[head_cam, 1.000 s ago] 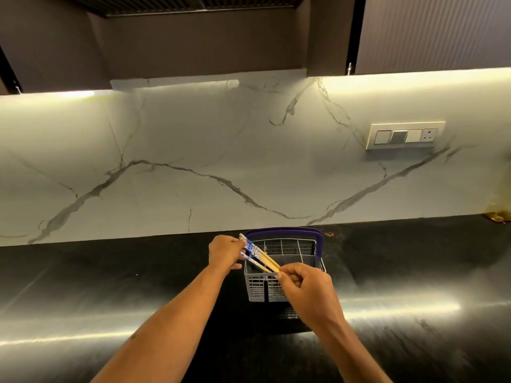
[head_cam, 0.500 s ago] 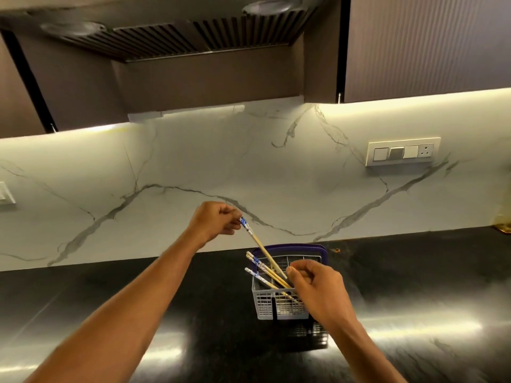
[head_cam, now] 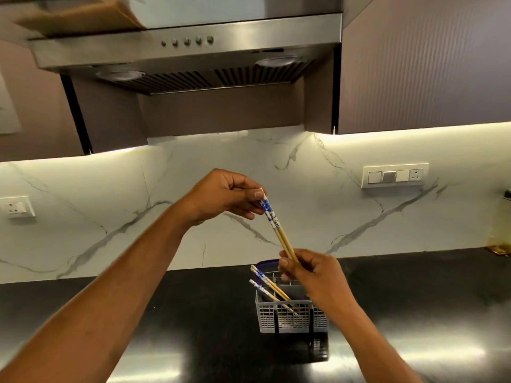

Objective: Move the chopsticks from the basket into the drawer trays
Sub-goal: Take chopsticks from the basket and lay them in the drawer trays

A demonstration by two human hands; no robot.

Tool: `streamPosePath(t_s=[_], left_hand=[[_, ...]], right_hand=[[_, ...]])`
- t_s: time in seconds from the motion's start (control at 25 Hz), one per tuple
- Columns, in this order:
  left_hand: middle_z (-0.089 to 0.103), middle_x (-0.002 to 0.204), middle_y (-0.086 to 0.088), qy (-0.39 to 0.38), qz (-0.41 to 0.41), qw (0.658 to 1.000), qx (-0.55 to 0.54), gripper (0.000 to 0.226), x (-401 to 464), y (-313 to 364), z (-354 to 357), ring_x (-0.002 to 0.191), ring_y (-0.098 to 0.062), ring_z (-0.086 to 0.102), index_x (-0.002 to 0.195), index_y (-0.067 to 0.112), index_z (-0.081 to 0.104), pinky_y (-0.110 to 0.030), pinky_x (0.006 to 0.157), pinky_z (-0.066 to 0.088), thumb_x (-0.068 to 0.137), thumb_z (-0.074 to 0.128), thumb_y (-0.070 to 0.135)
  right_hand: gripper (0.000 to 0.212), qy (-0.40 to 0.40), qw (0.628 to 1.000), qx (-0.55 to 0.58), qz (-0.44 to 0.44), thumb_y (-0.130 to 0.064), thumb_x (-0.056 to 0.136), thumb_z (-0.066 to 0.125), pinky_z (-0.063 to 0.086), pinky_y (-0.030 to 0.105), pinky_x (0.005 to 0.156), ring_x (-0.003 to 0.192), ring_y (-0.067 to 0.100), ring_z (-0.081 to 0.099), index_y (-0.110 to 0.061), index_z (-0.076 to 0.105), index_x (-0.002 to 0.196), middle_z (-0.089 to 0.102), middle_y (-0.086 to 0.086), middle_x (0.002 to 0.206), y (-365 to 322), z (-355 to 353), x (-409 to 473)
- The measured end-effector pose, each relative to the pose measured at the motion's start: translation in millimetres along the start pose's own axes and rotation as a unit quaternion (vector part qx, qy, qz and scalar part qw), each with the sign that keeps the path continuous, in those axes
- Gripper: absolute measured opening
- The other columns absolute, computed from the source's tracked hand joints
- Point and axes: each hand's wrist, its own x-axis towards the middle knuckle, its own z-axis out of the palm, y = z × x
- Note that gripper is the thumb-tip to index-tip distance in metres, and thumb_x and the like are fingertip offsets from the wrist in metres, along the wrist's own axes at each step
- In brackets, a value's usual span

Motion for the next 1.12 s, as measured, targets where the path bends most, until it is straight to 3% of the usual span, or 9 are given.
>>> streamPosePath(t_s=[0.08,0.16,0.32,0.52,0.72,0.92,1.12], left_hand=[[0.078,0.093,-0.01,0.0,0.001,1.0,-0.005,0.019,-3.4,5.3,-2.0,0.084,-0.023,0.077,0.107,0.005,0.073,-0.028,0.072,0.062,0.093,0.063,0.013],[0.078,0.092,-0.01,0.018,-0.003,1.0,-0.018,0.016,-6.2,6.9,-4.6,0.083,-0.024,0.077,0.104,0.007,0.073,-0.028,0.07,0.062,0.093,0.063,0.013],[0.077,0.089,-0.007,0.027,-0.009,0.999,-0.026,0.015,-9.4,4.9,2.4,0.08,-0.021,0.077,0.102,0.008,0.073,-0.024,0.067,0.061,0.093,0.063,0.012],[0.076,0.097,-0.012,0.043,-0.013,0.996,-0.071,0.02,-11.6,-1.7,31.9,0.081,-0.02,0.076,0.11,0.01,0.071,-0.027,0.07,0.062,0.092,0.064,0.014],[0.077,0.093,-0.017,0.062,-0.001,0.989,-0.131,0.043,-26.5,-25.9,83.2,0.086,-0.026,0.076,0.129,0.017,0.062,-0.033,0.076,0.062,0.088,0.071,0.008],[0.078,0.095,-0.013,0.059,-0.053,0.982,-0.173,0.037,-52.7,-66.8,133.2,0.083,-0.023,0.077,0.124,0.013,0.066,-0.028,0.071,0.062,0.088,0.07,0.006],[0.075,0.098,-0.017,0.012,-0.117,0.969,-0.219,0.037,-82.6,-102.2,181.6,0.089,-0.026,0.075,0.125,0.007,0.064,-0.031,0.072,0.063,0.089,0.068,0.002]], right_hand=[[0.015,-0.026,0.989,0.142,0.029,-0.022,0.087,0.066,0.061,0.029,0.075,0.074,0.025,0.073,-0.017,0.075,0.098,0.076,0.011,0.086,-3.8,-2.7,-10.0],[0.024,-0.014,0.979,0.197,0.041,-0.025,0.086,0.062,0.062,0.038,0.078,0.076,0.032,0.072,-0.011,0.074,0.102,0.076,0.014,0.089,-2.8,-4.7,-20.1],[0.018,-0.044,0.982,0.17,0.07,-0.013,0.095,0.059,0.059,0.043,0.084,0.082,0.032,0.073,-0.008,0.073,0.104,0.076,0.015,0.092,1.6,-7.4,-32.5],[0.015,-0.077,0.981,0.143,0.104,-0.011,0.094,0.061,0.06,0.042,0.083,0.086,0.031,0.074,-0.006,0.073,0.102,0.076,0.016,0.092,5.4,-13.5,-40.0],[0.014,-0.055,0.977,0.152,0.141,-0.009,0.094,0.061,0.06,0.034,0.075,0.082,0.028,0.074,-0.005,0.073,0.1,0.076,0.017,0.09,23.9,-12.8,-63.5],[0.017,-0.076,0.966,0.126,0.212,-0.013,0.095,0.061,0.058,0.046,0.088,0.089,0.032,0.074,-0.005,0.073,0.105,0.076,0.016,0.094,62.7,-13.0,-107.9],[0.019,-0.07,0.953,0.123,0.268,-0.014,0.095,0.06,0.06,0.038,0.085,0.091,0.028,0.075,-0.005,0.072,0.107,0.077,0.014,0.095,90.3,-10.8,-142.8]])
